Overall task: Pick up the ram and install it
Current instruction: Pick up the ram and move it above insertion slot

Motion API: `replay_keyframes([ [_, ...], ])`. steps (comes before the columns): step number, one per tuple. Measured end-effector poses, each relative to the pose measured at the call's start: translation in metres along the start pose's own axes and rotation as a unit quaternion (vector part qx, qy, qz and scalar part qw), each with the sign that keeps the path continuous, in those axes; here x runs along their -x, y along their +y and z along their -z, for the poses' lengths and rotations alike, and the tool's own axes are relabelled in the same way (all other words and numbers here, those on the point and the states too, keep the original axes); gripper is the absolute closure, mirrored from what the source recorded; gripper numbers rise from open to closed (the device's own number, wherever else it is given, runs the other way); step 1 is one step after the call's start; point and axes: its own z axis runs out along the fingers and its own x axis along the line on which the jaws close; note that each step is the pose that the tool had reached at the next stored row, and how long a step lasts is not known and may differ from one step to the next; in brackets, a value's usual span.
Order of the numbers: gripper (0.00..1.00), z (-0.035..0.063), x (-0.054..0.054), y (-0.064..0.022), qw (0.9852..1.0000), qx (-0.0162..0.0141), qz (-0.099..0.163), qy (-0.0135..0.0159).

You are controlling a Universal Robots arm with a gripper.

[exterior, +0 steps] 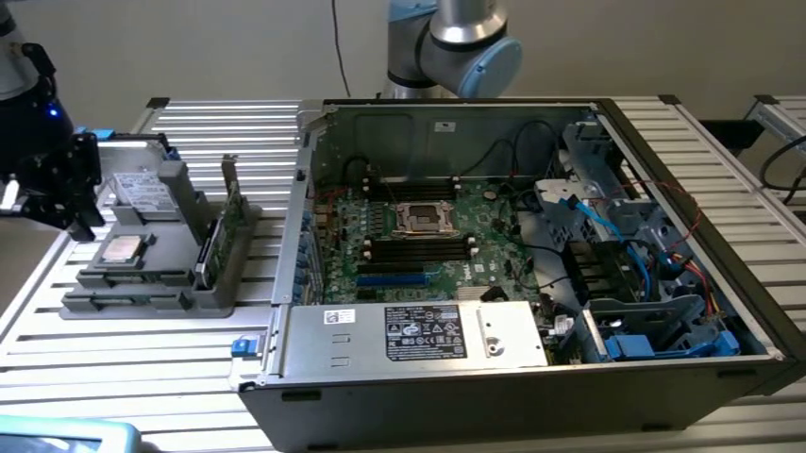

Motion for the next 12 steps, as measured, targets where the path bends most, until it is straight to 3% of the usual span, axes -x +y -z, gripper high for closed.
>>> replay_keyframes([
  [7, 0.69, -0.0135, -0.026, -0.0021, 1.0, -0.0001, 0.0, 0.0],
  [12, 0.69, -0.0185, -0.028, -0.0025, 1.0, -0.0011, 0.0, 0.0003],
])
